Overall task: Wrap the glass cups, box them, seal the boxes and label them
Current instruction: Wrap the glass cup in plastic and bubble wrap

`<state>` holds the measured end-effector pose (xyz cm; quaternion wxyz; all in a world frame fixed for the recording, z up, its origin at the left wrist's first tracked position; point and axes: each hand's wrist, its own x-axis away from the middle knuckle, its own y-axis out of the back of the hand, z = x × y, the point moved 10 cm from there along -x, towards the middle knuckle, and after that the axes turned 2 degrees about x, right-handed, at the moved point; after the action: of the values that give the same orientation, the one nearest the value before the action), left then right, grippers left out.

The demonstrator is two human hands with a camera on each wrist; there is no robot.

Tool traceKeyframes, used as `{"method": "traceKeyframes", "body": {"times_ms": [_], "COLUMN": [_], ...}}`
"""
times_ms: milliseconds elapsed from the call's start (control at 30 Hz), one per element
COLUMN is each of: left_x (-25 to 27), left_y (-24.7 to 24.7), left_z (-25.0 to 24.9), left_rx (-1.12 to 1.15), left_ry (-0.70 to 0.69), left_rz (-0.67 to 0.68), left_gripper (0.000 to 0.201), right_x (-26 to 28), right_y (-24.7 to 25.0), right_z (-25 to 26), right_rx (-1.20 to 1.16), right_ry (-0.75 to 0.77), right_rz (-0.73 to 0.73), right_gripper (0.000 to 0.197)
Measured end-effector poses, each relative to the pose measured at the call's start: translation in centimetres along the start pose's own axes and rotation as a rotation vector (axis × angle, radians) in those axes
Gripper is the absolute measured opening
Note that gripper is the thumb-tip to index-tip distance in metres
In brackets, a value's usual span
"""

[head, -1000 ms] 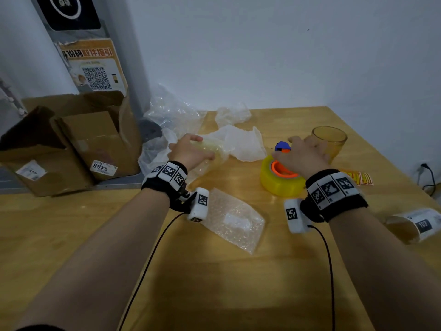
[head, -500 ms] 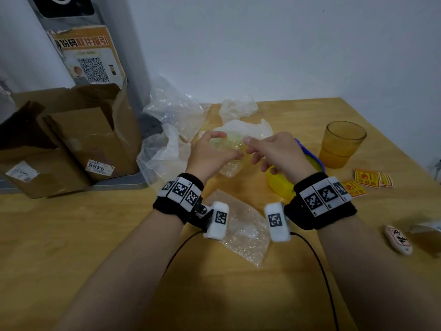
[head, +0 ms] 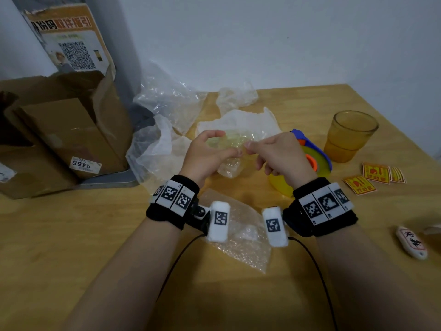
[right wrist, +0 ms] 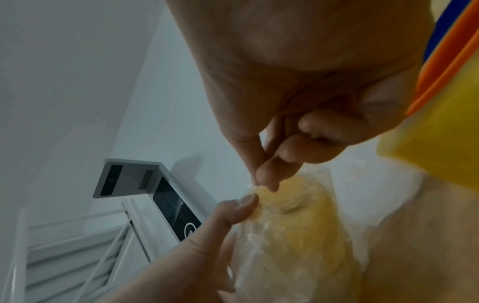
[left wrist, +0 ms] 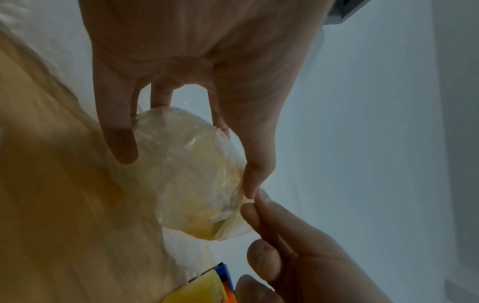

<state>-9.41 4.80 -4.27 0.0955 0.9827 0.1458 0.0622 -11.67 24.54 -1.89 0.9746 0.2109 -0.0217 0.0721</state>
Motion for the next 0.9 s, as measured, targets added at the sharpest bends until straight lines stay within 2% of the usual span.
{"method": "traceKeyframes", "body": {"times_ms": [167,333,433,533,700,800,900], "left_x": [-0.1,0.1,0.0,0.1,0.1,0.2,0.1], "left_y": [-0.2,-0.3,-0.1,0.1,0.0,-0.7,-0.5], "left_z": [0.3,0.0,0.0,0.2,0.2,0.1,0.3], "left_rx": [-0.020,-0.081,-0.064,-0.062,-0.135,-0.293,-0.308], "left_ry": [0.003,-0.034,-0.038,-0.032,-0.053,-0.088,-0.089], "left_rz": [-0.024,-0.025,-0.023,-0.025,-0.018,-0.008,-0.007], "left_gripper": [0.067,0.069,0.070,0.069,0.067,0.067,0.067], "right_x": [-0.5,-1.2,-1.7,-1.7,-1.9,-2.0,-2.0], "right_y": [0.5,1.6,2.0,2.0,0.5,-0.1,0.2], "right_z": [0.3,-0.3,-0.1,0.4,-0.7,-2.2,-2.4], "right_rx": [0.160,0.445,0.468,0.416,0.185,0.239,0.298], "right_ry": [0.018,-0.020,-0.008,0.033,0.004,-0.018,-0.008], "right_rz": [-0.024,-0.073,-0.114,-0.137,-0.007,0.062,0.084], "right_gripper": [0.030,0.060,0.068,0.062,0.045,0.042,0.038]}}
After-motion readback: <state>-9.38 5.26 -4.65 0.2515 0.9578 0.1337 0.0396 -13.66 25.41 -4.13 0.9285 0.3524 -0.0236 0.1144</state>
